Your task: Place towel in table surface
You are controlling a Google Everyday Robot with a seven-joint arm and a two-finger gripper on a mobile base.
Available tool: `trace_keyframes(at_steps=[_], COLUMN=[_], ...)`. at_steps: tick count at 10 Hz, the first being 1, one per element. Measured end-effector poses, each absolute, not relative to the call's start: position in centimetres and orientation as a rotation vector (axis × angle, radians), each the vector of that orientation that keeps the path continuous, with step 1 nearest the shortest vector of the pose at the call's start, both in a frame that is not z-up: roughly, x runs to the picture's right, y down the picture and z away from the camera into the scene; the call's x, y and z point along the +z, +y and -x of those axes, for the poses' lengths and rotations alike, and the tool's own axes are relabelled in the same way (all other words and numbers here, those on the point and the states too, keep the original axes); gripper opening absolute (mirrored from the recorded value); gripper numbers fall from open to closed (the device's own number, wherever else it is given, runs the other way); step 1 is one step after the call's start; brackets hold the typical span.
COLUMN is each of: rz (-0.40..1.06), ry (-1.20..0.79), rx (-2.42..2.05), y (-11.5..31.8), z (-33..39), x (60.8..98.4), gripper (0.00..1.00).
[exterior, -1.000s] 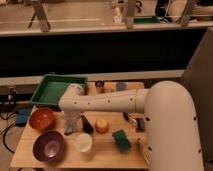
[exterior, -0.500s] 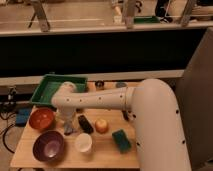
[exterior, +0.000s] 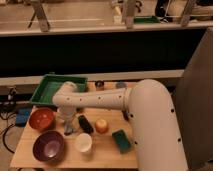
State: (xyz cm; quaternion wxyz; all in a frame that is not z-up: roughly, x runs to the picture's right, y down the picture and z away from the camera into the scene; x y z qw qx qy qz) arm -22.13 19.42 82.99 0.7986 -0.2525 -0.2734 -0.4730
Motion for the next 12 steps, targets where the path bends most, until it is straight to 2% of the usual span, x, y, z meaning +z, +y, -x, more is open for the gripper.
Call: trace_keyframes(at_steps=[12], rz=[0.555], ry=[-0.617], rx=[-0.985], y=[20.4], z=[21.4], x=[84.6], gripper=[0.80])
